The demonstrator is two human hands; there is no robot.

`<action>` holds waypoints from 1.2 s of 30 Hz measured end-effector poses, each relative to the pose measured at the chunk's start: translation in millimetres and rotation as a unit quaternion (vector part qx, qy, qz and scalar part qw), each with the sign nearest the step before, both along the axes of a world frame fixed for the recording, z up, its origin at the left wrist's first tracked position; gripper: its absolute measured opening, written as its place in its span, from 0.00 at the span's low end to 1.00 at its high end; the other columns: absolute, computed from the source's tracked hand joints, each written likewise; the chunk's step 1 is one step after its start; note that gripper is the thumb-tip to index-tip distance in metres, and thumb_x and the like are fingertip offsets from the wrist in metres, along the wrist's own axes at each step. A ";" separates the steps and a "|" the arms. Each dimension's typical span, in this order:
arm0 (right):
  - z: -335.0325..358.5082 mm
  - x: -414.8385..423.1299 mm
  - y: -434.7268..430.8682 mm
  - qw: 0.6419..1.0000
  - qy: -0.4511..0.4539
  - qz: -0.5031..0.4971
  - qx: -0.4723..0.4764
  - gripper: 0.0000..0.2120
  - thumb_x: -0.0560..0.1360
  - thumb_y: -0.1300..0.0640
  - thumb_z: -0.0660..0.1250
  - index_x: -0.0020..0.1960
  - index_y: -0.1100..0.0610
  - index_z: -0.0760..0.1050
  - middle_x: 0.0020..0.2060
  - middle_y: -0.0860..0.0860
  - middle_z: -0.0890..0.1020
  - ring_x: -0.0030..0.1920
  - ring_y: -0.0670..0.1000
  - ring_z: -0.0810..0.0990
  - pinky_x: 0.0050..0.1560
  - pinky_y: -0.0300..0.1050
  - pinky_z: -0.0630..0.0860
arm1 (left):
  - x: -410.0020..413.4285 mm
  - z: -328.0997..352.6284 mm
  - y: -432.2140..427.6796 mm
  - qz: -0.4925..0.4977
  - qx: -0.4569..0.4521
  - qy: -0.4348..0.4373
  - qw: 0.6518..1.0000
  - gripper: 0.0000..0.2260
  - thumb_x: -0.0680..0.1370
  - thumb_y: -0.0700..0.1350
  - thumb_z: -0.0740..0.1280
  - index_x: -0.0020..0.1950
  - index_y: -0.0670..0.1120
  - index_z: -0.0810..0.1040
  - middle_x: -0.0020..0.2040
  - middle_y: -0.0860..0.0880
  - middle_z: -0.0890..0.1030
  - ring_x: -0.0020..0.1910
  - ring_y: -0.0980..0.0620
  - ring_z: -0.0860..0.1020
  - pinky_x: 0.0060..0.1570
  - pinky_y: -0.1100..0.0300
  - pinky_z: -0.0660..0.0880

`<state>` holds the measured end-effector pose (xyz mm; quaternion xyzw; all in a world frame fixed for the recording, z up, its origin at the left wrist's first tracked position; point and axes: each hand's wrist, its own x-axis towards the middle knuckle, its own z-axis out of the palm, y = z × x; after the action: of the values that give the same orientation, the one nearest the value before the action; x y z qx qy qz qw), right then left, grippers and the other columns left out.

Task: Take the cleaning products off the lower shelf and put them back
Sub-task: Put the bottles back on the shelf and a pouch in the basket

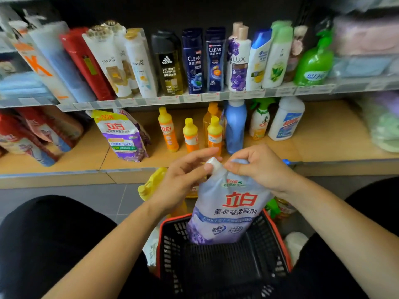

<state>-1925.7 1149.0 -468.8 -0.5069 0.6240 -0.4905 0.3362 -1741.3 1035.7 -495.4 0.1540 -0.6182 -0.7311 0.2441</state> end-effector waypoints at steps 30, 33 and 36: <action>-12.1 9.8 -1.4 0.997 -0.061 -0.043 0.015 0.15 0.75 0.56 0.73 0.44 0.71 0.81 0.42 0.72 0.81 0.39 0.55 0.79 0.43 0.50 0.74 | -0.9 10.2 -0.2 0.091 0.066 -0.036 0.993 0.11 0.71 0.41 0.71 0.53 0.42 0.83 0.44 0.47 0.86 0.44 0.50 0.82 0.47 0.61 0.79; -12.3 11.6 -1.7 0.996 -0.075 -0.046 0.017 0.15 0.75 0.57 0.73 0.45 0.71 0.81 0.42 0.71 0.82 0.39 0.56 0.80 0.44 0.51 0.75 | -0.8 10.7 0.1 0.109 0.041 -0.034 0.993 0.10 0.70 0.42 0.72 0.50 0.42 0.84 0.41 0.49 0.86 0.39 0.55 0.81 0.42 0.64 0.77; -11.8 14.8 -2.0 0.996 -0.081 -0.041 0.019 0.10 0.75 0.58 0.73 0.43 0.66 0.83 0.40 0.66 0.84 0.40 0.57 0.82 0.43 0.50 0.77 | -1.2 10.4 1.2 0.140 0.016 -0.030 0.990 0.05 0.67 0.46 0.77 0.40 0.48 0.86 0.37 0.50 0.85 0.36 0.56 0.79 0.39 0.65 0.76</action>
<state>-1910.8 1147.0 -480.5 -0.4334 0.6242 -0.5310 0.3749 -1742.5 1036.8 -485.0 0.2648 -0.5859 -0.6944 0.3232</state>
